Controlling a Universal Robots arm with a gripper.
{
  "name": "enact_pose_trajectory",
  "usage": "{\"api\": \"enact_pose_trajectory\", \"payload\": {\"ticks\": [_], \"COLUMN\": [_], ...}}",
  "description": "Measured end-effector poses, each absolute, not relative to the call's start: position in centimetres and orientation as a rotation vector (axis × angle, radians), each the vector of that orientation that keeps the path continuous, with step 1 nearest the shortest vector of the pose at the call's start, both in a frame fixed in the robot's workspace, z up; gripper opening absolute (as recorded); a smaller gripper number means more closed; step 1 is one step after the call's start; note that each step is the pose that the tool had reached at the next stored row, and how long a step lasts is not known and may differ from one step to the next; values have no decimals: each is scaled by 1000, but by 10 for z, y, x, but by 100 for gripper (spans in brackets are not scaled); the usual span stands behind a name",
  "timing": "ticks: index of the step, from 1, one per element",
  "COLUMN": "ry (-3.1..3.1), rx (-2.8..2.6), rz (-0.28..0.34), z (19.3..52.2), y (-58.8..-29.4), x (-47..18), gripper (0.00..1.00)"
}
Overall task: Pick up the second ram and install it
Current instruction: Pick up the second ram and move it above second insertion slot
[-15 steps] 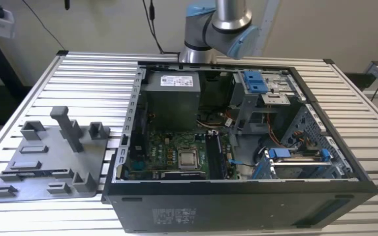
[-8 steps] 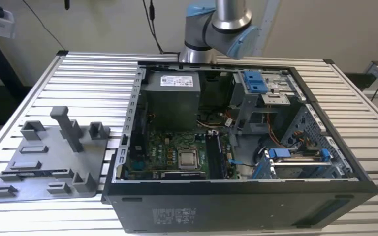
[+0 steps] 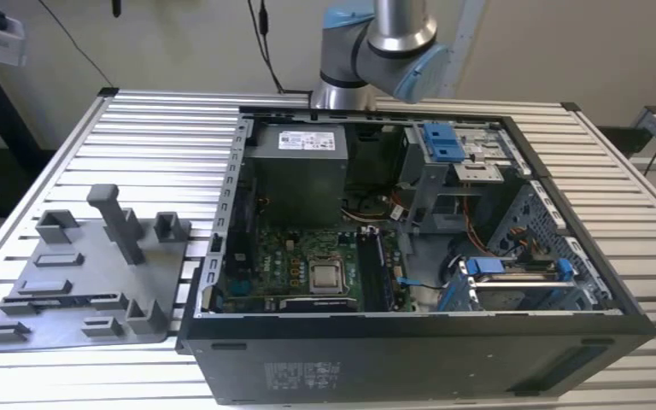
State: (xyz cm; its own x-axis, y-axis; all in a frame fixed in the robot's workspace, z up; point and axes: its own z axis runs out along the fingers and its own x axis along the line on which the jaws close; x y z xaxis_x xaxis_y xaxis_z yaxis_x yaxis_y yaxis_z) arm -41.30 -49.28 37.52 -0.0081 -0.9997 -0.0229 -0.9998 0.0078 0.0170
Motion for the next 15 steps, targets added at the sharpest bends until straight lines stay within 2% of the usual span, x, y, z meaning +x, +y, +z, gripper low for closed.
{"api": "enact_pose_trajectory", "payload": {"ticks": [8, 10, 11, 13, 14, 15], "ry": [2227, 2227, 2227, 2227, 2227, 2227], "rx": [-2209, -2209, -2209, -2209, -2209, -2209], "rz": [44, 44, 44, 44, 44, 44], "z": [375, 375, 375, 375, 375, 375], "y": [-493, -493, -493, -493, -493, -493], "x": [-413, -413, -413, -413, -413, -413], "gripper": [12, 24, 24, 36, 36, 42]}}
